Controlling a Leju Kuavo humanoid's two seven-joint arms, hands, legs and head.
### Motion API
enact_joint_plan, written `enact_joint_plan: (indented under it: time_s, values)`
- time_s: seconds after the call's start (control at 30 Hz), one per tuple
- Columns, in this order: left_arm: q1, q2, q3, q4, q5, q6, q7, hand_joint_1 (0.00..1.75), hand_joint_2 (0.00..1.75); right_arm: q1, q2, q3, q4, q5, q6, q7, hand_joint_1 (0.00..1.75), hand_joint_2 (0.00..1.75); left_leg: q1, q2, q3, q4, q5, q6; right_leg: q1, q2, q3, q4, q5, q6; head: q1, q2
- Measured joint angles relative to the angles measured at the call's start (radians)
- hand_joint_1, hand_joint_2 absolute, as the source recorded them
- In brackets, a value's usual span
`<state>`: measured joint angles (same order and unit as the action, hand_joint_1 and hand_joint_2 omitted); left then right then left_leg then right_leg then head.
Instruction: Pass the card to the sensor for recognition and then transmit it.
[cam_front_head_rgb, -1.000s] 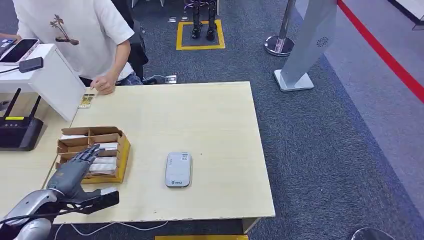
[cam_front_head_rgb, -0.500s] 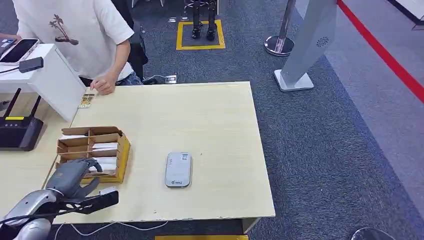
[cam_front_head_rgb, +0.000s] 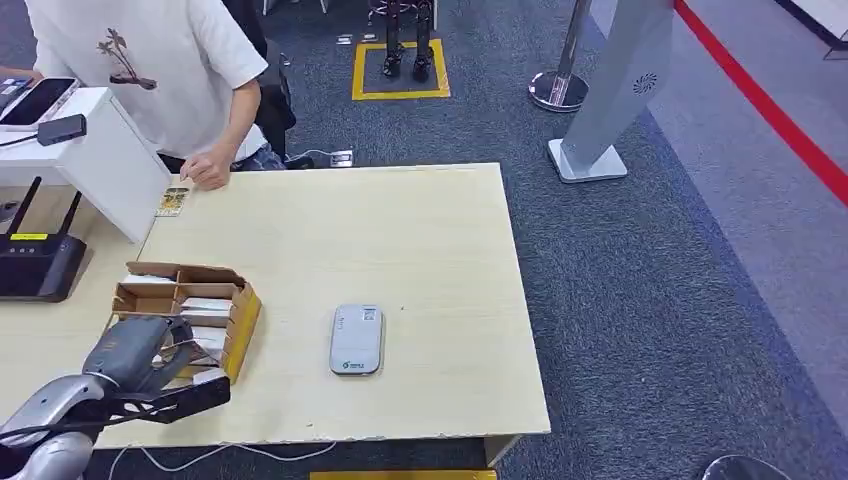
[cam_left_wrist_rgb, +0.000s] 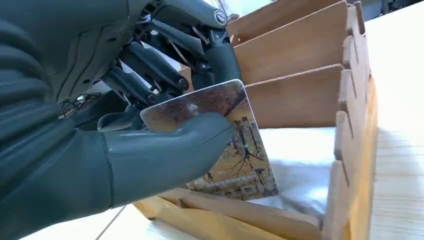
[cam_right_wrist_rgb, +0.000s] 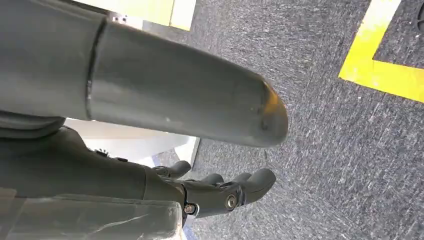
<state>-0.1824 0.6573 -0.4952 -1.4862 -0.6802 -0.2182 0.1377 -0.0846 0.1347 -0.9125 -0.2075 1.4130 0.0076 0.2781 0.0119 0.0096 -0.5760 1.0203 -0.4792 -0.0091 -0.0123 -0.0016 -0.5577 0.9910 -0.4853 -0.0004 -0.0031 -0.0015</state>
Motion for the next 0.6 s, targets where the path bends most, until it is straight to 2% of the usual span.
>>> enact_joint_plan:
  time_s: [0.37,0.6]
  values:
    - [-0.023,0.007,0.009,0.000,0.016,0.026,-0.001,1.75,1.75,0.000,0.000,0.000,0.000,0.000,0.000,-0.001,0.00,0.00,0.000,0.000,0.000,0.000,0.000,0.000,0.000,0.000,0.000,0.000,0.000,0.000,0.000,0.000]
    - [-0.142,0.031,0.064,-0.001,0.050,0.023,-0.001,1.75,1.75,0.000,0.000,0.000,0.000,0.000,0.010,-0.004,0.00,0.00,0.000,0.000,0.000,0.000,0.000,0.000,0.000,0.000,0.000,0.000,0.000,0.000,0.000,0.000]
